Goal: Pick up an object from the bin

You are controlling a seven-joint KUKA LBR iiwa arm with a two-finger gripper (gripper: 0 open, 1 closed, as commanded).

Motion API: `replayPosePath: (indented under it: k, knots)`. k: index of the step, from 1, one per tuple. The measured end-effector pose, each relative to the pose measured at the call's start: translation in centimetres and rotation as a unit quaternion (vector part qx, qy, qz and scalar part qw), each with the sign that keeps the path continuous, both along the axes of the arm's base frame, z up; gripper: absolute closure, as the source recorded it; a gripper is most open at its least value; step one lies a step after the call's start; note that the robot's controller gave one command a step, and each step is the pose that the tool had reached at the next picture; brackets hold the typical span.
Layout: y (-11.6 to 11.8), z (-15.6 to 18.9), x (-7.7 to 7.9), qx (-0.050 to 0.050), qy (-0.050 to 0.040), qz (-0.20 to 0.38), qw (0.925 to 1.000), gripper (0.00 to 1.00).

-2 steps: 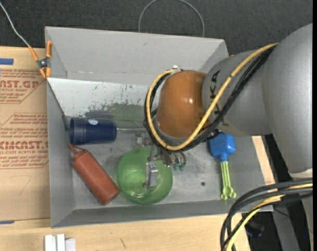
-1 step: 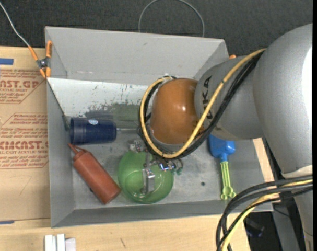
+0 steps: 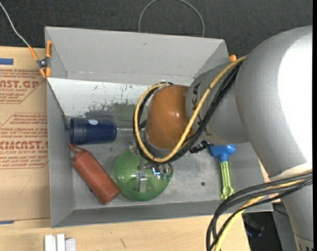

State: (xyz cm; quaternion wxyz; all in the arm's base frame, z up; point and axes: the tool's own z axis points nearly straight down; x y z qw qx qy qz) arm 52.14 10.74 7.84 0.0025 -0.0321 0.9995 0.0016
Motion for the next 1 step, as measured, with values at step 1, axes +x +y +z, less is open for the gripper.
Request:
replayPosePath:
  k: [1]
  knots:
    - [0.06,-0.49,0.97,0.000,-0.0005,0.050,0.9987,1.00]
